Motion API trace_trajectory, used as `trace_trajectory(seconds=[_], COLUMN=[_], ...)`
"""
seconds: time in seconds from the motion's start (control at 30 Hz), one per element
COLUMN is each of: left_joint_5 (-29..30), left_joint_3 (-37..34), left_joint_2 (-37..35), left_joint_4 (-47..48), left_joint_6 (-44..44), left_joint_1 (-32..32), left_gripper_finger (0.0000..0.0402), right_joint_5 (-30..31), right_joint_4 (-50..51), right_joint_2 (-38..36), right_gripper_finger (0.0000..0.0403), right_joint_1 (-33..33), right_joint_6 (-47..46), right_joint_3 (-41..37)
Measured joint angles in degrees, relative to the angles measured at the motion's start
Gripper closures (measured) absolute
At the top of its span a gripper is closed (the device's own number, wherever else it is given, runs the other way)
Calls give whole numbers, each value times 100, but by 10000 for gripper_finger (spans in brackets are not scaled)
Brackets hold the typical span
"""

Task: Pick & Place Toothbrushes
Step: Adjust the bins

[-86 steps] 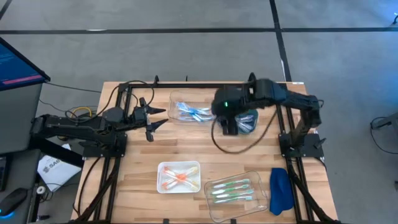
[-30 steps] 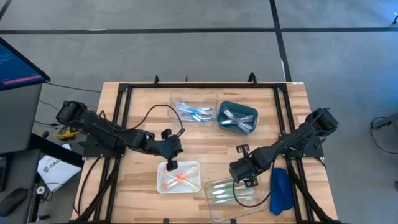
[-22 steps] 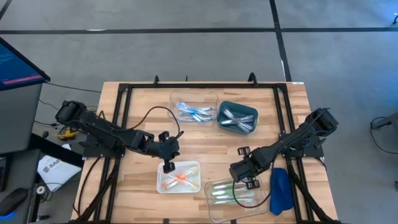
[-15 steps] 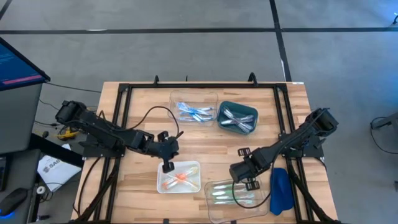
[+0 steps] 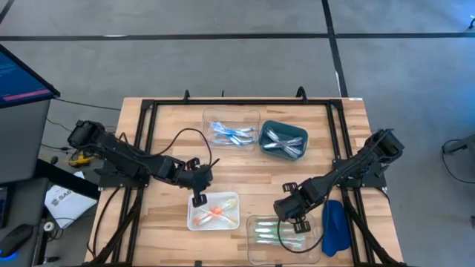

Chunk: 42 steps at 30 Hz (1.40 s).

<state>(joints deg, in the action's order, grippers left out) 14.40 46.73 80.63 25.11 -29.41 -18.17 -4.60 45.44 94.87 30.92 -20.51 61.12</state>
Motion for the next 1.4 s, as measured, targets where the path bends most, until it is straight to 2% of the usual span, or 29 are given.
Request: trace_trajectory(seconds=[0.43,1.13,1.4], left_joint_5=[-598,-597,-844], left_joint_3=[-25,-25,-25], left_joint_2=[729,753,753], left_joint_4=[-319,-1417,-1748], left_joint_6=[-136,44,204], left_joint_1=[-131,-320,-322], left_gripper_finger=[401,401,401], right_joint_5=[13,-136,-151], right_joint_4=[-124,-286,-288], right_joint_2=[0,2,2], right_gripper_finger=[403,403,403], right_joint_1=[93,17,17], right_joint_6=[-55,98,98], right_joint_3=[0,0,0])
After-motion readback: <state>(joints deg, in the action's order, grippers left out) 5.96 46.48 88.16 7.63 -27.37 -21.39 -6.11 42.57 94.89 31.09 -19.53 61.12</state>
